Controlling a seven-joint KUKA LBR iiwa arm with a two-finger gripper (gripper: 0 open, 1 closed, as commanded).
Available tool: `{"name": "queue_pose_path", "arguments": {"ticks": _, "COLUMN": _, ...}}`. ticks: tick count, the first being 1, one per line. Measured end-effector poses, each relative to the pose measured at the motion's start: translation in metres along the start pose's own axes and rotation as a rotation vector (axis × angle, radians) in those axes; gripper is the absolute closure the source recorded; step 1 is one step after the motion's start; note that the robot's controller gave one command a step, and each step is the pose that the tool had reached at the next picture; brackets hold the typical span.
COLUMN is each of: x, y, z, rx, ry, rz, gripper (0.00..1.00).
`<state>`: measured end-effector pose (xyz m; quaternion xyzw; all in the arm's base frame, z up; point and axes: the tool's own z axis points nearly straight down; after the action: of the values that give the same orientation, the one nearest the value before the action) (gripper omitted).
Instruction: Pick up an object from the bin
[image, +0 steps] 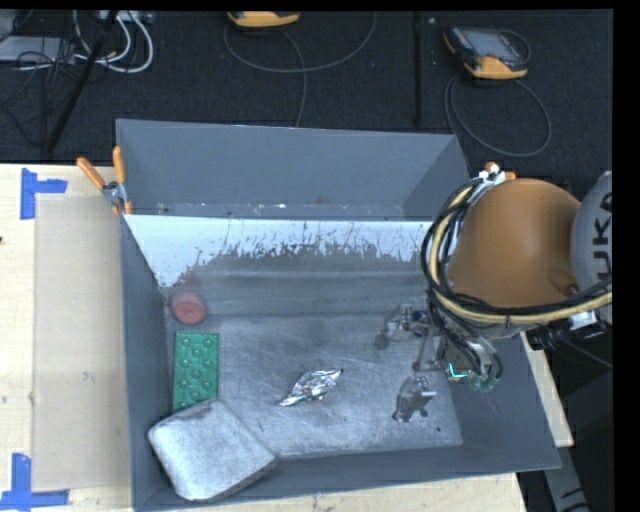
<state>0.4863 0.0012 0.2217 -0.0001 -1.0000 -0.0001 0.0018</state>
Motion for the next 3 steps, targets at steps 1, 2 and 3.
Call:
{"name": "queue_pose_path", "arguments": {"ticks": 1, "x": -0.031, "y": 0.076, "z": 0.151, "rx": 0.000, "ry": -0.010, "rz": -0.365, "gripper": 0.00}}
{"name": "queue_pose_path", "arguments": {"ticks": 2, "x": -0.060, "y": 0.064, "z": 0.121, "rx": 0.001, "ry": -0.006, "rz": -0.233, "gripper": 0.00}}
{"name": "queue_pose_path", "arguments": {"ticks": 3, "x": -0.091, "y": 0.069, "z": 0.122, "rx": 0.001, "ry": -0.005, "rz": -0.427, "gripper": 0.00}}
